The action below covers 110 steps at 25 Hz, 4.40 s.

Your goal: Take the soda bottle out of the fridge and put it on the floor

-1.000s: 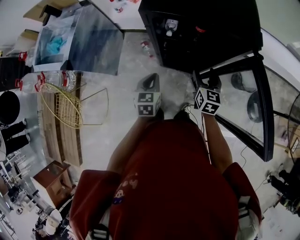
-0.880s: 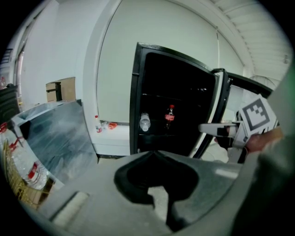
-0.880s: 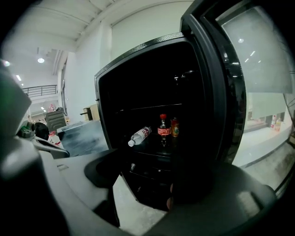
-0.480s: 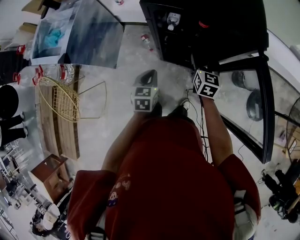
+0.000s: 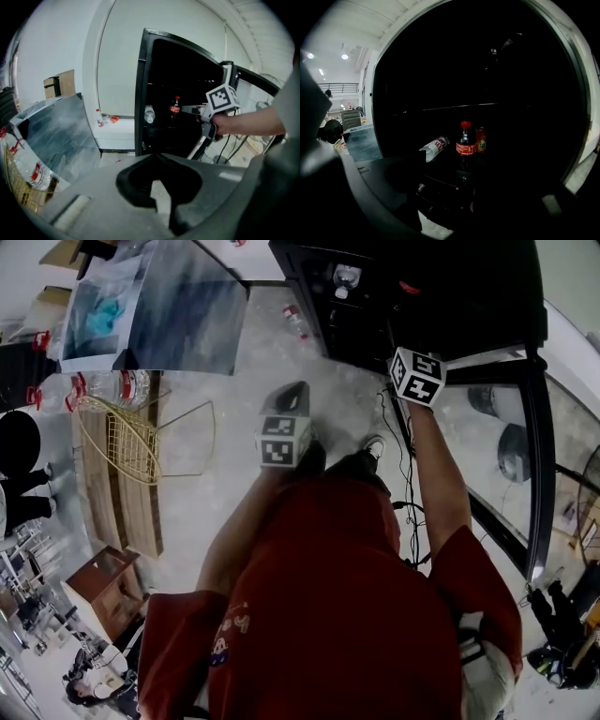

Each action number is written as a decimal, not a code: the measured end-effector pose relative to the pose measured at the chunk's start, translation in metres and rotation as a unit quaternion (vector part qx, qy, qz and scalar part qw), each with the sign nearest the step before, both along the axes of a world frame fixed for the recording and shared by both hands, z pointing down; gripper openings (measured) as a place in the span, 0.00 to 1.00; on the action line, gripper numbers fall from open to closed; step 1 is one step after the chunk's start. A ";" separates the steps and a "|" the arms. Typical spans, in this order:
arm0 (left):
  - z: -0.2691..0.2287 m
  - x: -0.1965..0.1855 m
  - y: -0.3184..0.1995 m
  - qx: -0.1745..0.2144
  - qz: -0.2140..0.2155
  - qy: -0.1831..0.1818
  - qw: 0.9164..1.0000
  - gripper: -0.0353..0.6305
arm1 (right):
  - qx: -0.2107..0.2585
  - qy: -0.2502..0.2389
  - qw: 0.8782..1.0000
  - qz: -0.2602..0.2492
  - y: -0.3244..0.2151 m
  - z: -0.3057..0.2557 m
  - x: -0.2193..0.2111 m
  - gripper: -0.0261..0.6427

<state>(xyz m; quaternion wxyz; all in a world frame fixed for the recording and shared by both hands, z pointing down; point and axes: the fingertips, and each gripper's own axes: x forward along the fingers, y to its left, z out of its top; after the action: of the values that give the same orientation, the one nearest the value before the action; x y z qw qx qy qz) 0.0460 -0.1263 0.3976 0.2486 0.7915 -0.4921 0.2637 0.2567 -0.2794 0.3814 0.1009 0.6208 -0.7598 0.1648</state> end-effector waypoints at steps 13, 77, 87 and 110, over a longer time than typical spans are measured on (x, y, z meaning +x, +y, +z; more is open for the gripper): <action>0.041 0.014 0.004 -0.043 0.017 0.012 0.999 0.05 | 0.004 0.016 0.999 0.027 -0.072 0.034 0.013 0.49; -0.014 -0.009 -0.004 -0.004 -0.026 0.043 0.999 0.05 | -0.062 0.032 0.994 -0.079 0.095 -0.042 -0.020 0.48; -0.038 -0.004 -0.004 0.011 -0.014 0.020 1.000 0.05 | -0.056 0.028 0.994 -0.095 0.149 -0.073 -0.019 0.48; -0.036 0.049 0.052 -0.001 -0.075 -0.010 0.997 0.05 | -0.062 -0.013 0.985 -0.162 0.196 -0.051 0.025 0.48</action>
<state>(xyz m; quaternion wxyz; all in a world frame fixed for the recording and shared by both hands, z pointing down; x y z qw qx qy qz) 0.0948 -0.0748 0.3614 0.2629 0.7495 -0.5524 0.2530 0.2814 -0.0837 0.3309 0.1551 0.4799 -0.8398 0.2009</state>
